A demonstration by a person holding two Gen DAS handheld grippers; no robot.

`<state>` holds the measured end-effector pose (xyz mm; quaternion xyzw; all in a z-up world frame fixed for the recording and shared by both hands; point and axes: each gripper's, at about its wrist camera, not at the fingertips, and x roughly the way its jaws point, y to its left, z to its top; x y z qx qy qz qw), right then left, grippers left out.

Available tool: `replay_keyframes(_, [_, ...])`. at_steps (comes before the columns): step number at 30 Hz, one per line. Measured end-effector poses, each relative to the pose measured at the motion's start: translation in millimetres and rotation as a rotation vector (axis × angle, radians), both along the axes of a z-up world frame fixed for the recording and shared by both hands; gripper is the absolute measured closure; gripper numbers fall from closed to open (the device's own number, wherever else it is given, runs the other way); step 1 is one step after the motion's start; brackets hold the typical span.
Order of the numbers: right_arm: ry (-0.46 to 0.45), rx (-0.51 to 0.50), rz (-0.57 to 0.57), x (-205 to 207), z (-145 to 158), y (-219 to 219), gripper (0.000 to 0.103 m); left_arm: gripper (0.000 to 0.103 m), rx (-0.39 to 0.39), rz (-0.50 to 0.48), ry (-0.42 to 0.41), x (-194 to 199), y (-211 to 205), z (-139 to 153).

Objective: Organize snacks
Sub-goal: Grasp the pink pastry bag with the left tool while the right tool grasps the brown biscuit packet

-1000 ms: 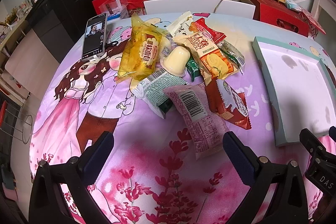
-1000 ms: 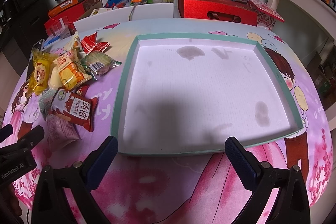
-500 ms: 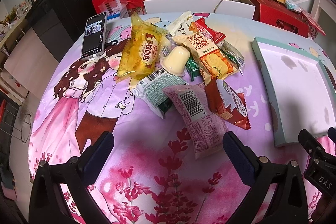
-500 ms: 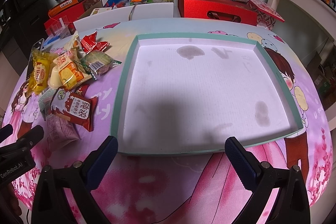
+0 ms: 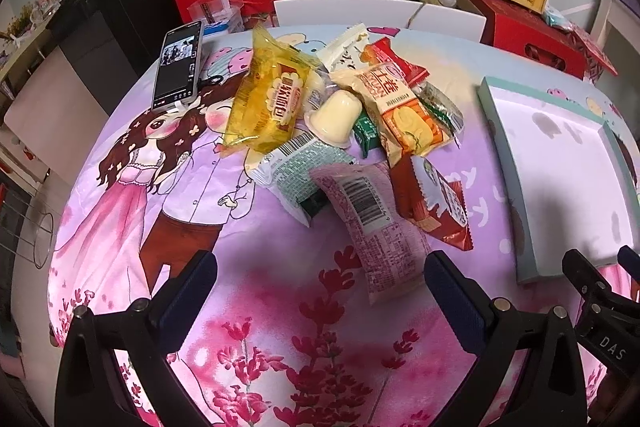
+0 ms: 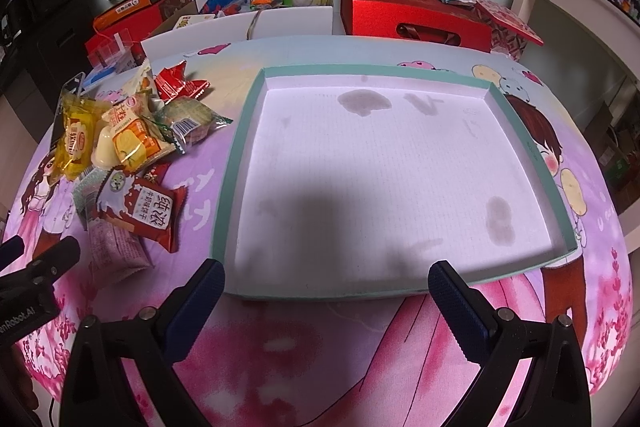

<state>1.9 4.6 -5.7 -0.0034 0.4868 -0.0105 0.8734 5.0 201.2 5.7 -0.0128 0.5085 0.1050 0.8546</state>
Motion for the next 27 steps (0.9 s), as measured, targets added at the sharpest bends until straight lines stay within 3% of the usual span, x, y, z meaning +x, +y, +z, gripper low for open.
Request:
replay_keyframes(9, [-0.053, 0.058, 0.090, 12.0, 16.9, 13.2, 0.000, 0.000, -0.089, 0.085, -0.028, 6.7, 28.4, 11.8])
replay_keyframes(21, [-0.046, 0.053, 0.297, 25.8, 9.3, 78.8, 0.000, 0.000, -0.217, 0.252, 0.068, 33.0, 66.7, -10.9])
replay_keyframes(27, [-0.020, 0.045, 0.388, 35.5, -1.3, 106.3, 0.005, 0.000, -0.255, 0.269, 0.089, 38.3, 67.3, -19.1])
